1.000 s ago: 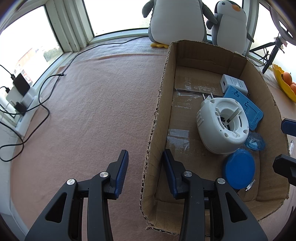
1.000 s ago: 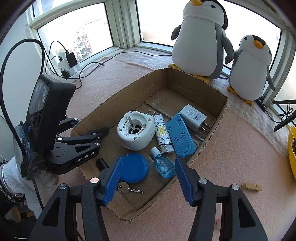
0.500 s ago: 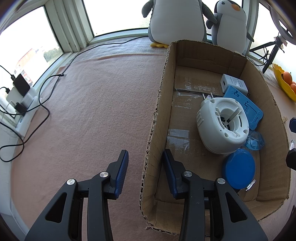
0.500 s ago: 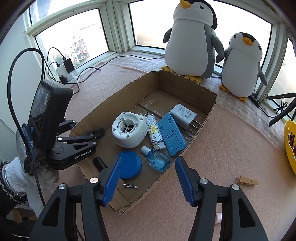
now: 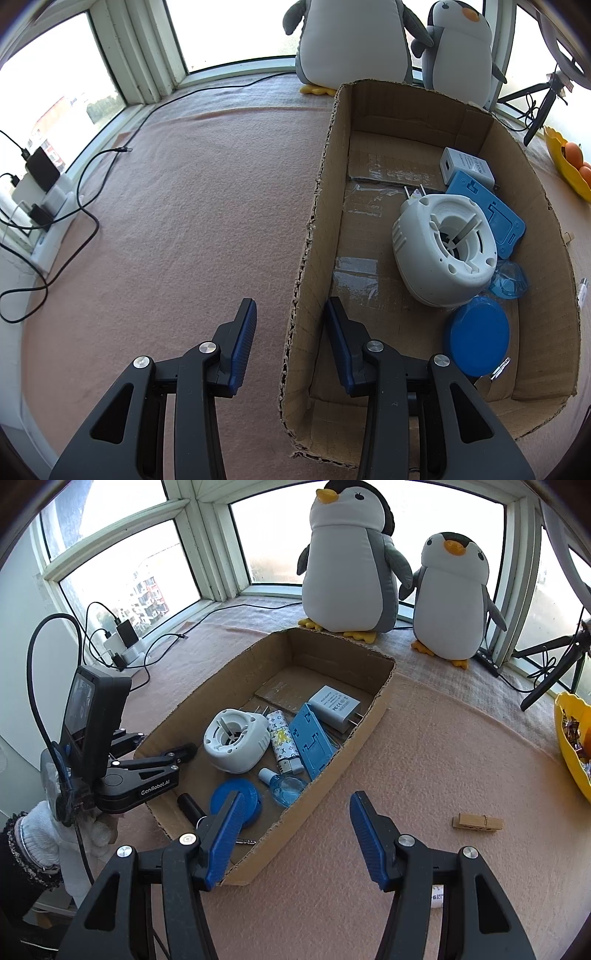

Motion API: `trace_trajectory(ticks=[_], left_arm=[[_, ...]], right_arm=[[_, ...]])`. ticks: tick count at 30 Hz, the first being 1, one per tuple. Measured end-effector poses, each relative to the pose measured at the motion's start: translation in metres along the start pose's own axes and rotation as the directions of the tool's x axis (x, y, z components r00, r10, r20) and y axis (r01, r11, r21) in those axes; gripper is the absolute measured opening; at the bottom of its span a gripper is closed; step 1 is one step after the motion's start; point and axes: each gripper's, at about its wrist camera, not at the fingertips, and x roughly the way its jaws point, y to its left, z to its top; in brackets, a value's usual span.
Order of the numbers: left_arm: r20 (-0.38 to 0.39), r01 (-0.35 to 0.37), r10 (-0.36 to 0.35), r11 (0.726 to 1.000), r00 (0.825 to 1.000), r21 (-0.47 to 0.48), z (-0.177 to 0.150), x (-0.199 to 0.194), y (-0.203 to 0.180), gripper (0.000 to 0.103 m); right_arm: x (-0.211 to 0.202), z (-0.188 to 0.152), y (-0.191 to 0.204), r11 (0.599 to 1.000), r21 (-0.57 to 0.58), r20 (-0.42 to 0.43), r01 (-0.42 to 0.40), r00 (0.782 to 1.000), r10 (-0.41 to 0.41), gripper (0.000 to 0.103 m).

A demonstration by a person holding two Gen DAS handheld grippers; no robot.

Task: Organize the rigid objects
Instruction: 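Move the right tool to the white lotion bottle and grasp it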

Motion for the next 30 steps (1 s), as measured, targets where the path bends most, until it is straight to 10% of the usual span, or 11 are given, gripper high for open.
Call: trace_trajectory(ticks=[14,30], left_arm=[[0.0,-0.001,0.001,1.0,1.0,0.001,0.0,0.0,0.0,0.038],[0.001,-0.002,0.002,1.0,1.0,0.001,0.001,0.0,0.0,0.038]], right_arm=[[-0.033,-0.047,-0.094,0.975,0.14,-0.071,0.174,0.984,-0.165,0.056],[-0.009,-0.078,-0.129,0.904,0.416,-0.181,0.095,0.983,-0.02,0.056]])
